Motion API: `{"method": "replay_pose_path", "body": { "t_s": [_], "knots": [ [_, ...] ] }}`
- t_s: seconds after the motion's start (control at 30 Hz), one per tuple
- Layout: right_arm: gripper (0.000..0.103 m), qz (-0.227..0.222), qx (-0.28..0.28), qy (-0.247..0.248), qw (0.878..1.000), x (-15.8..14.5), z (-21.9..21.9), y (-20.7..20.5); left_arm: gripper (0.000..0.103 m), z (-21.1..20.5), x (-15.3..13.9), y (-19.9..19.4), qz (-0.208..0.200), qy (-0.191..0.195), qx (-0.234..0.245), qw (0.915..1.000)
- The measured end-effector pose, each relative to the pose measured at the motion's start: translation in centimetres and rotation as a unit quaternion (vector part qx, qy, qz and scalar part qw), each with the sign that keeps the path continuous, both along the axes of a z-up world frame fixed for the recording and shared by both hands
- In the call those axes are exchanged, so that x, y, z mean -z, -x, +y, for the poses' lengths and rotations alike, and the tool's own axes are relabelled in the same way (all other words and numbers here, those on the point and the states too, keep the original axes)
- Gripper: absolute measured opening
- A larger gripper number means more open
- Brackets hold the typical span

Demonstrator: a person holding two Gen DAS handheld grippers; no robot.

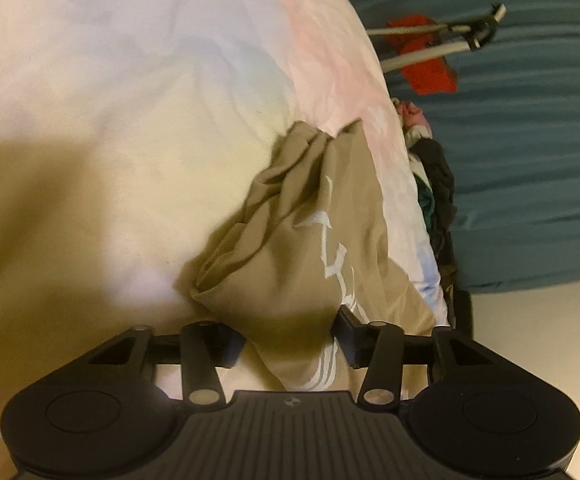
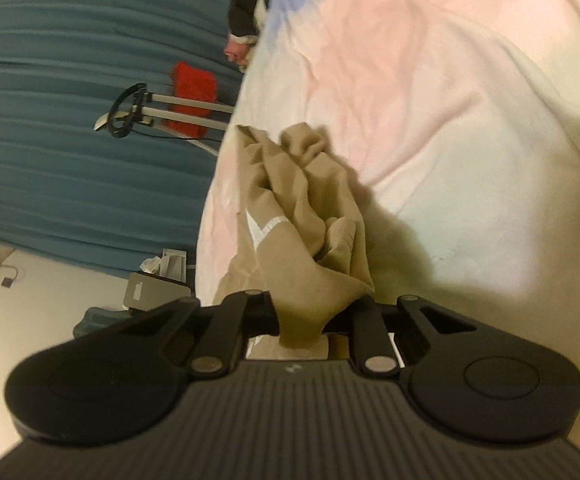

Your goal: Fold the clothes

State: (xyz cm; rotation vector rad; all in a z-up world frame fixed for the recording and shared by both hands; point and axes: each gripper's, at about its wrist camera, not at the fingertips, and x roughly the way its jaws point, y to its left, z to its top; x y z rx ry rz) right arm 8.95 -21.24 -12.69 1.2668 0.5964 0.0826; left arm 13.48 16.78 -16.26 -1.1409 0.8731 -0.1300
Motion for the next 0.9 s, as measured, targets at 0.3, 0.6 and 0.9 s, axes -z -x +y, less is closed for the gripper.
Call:
{"method": "replay_pose_path", "body": {
  "t_s": [0.3, 0.6, 0.9],
  "knots": [
    [0.016, -0.042, 0.011, 0.007, 0.999, -5.2, -1.7, 5.8, 0.020, -0.5, -6.2, 2.9, -0.096, 0.020, 0.047, 0.9940],
    [0.016, -0.002, 0.049, 0.026, 0.998, -11.0, -9.8, 9.6, 0.019, -10.5, -13.6, 0.9, -0.088, -0.009, 0.164, 0.9825],
    [0.016, -0.075, 0.143, 0.142, 0.977, -20.1, -20.7, -2.3, 0.018, -26.6, -21.7, -15.4, -0.156, -0.013, 0.199, 0.9674]
  ]
}}
